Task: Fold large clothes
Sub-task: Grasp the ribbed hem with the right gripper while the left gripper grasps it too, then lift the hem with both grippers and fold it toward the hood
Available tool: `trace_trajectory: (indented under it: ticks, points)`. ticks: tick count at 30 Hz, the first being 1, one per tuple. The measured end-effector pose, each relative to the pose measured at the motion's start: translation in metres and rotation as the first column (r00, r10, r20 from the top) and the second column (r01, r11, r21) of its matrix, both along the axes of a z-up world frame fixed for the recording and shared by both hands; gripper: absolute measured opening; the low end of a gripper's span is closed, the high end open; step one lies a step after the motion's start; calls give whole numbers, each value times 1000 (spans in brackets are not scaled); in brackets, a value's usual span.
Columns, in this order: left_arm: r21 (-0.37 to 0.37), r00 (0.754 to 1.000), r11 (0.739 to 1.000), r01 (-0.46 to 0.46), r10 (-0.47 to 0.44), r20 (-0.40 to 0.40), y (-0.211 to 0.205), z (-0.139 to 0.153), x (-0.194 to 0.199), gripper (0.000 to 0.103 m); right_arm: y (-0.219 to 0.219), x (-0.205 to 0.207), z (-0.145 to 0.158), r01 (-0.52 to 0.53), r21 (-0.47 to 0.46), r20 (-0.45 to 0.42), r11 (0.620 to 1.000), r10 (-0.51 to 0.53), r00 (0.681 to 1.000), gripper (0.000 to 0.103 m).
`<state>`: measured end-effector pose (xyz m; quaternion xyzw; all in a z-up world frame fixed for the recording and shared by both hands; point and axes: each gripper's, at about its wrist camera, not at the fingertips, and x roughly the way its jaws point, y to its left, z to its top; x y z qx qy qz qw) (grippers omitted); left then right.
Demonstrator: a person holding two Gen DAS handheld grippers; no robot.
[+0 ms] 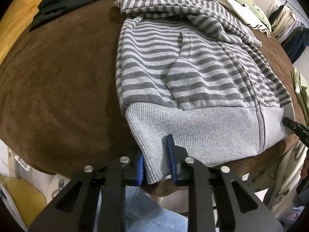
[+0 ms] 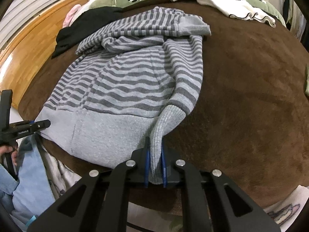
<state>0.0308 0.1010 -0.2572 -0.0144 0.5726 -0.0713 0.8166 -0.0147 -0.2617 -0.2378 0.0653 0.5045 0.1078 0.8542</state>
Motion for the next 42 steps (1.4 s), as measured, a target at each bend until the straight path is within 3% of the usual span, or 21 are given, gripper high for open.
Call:
trace_trajectory:
  ticks: [6, 10, 16, 21, 33, 42]
  points:
    - [6, 999, 1000, -4, 4, 55, 3, 16, -5, 11, 2, -4, 16, -9, -1, 58, 1000, 9, 998, 10]
    - [25, 995, 999, 24, -27, 93, 1, 26, -9, 10, 1, -7, 24, -11, 8, 87, 1000, 10, 996, 10]
    - [-37, 991, 999, 11, -6, 131, 15, 40, -14, 9, -2, -10, 41, 0, 22, 141, 1000, -3, 990, 9]
    - [-10, 986, 1000, 19, -17, 165, 10, 53, -10, 8, 0, -4, 59, -13, 9, 193, 1000, 11, 981, 9]
    - [0, 937, 1000, 22, -20, 349, -1, 131, 26, 8, -1, 19, 109, -4, -16, 314, 1000, 9, 949, 9]
    - [2, 897, 1000, -22, 18, 441, -9, 161, 57, 8, -1, 58, 142, -1, -45, 401, 999, 19, 916, 9]
